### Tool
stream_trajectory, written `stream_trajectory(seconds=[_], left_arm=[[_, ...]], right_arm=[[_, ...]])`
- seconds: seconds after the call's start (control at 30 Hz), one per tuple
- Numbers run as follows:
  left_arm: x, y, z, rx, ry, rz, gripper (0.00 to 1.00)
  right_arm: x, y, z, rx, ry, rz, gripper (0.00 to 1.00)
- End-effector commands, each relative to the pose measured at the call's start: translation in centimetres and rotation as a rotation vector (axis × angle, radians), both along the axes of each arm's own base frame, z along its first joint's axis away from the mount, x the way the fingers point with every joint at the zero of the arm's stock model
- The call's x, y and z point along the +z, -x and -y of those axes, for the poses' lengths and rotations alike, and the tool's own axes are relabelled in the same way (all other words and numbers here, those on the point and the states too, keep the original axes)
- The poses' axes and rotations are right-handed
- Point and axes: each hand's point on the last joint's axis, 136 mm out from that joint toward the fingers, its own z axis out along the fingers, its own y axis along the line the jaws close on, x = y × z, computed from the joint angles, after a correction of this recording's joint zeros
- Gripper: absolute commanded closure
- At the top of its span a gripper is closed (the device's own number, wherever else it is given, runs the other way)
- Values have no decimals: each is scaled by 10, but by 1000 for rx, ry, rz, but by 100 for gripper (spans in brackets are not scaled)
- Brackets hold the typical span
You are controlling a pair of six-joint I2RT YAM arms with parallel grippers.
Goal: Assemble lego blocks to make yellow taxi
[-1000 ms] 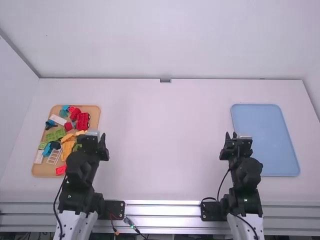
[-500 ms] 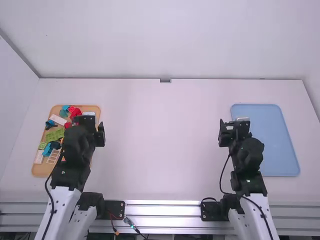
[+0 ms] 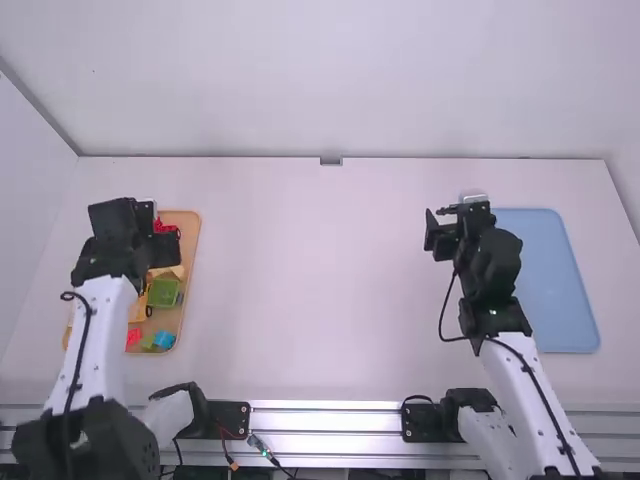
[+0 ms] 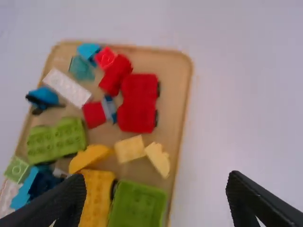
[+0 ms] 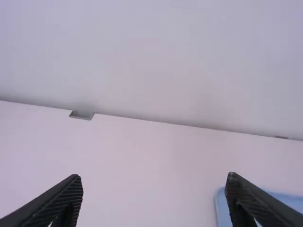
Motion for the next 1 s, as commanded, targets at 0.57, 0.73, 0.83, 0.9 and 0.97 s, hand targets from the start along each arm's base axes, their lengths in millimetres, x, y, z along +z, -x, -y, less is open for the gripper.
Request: stream_trajectory(seconds=[0.57, 0.73, 0.83, 0.9, 0.97], left_arm=[[-105, 57, -98, -16, 64, -626, 16], [-120, 65, -94, -14, 68, -646, 22], [-128, 68, -91, 1, 76, -644, 23], [-132, 72, -88, 9, 88, -654, 26], [-134, 75, -86, 11, 96, -661, 26]], right_arm=[[35, -53, -20, 67, 18, 99, 1], [43, -53, -32, 94, 15, 130, 1], [47, -53, -36, 102, 14, 149, 1], [50, -53, -39, 107, 14, 159, 1], [51, -53, -40, 110, 13, 163, 1]])
